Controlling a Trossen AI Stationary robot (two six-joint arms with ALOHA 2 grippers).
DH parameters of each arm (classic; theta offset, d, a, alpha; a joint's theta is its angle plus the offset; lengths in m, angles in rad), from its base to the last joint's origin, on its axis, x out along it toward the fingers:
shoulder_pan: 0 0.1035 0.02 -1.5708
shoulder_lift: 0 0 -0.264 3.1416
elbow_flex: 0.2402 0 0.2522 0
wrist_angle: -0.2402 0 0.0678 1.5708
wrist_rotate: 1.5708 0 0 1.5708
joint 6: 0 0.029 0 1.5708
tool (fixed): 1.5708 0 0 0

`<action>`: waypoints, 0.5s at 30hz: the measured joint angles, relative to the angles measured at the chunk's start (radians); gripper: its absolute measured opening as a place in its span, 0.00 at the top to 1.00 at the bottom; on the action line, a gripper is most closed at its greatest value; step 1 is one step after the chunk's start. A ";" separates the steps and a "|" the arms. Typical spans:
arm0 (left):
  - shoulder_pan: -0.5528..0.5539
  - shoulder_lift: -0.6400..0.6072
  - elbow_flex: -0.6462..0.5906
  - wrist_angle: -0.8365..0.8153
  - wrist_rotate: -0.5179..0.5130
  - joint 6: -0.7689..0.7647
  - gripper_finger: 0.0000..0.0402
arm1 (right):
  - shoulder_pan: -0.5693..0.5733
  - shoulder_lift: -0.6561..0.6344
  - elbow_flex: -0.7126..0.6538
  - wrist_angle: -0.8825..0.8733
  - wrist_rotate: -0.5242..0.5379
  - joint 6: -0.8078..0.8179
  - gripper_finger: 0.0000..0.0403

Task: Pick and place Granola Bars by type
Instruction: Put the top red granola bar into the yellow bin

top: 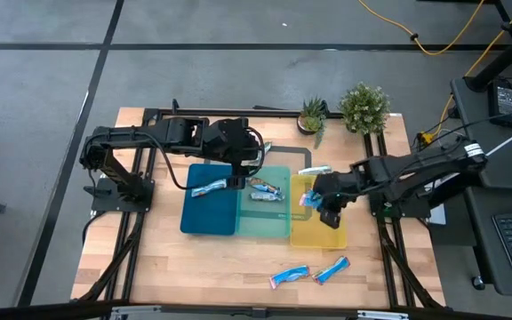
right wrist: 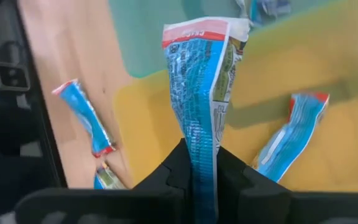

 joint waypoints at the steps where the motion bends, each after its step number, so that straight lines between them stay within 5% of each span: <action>1: 0.000 0.000 0.000 -0.004 0.000 0.005 0.44 | 0.000 0.014 0.000 0.000 0.002 0.026 0.90; 15: 0.000 0.000 0.000 -0.092 0.026 0.073 0.44 | 0.099 0.263 0.000 0.001 0.109 0.196 0.90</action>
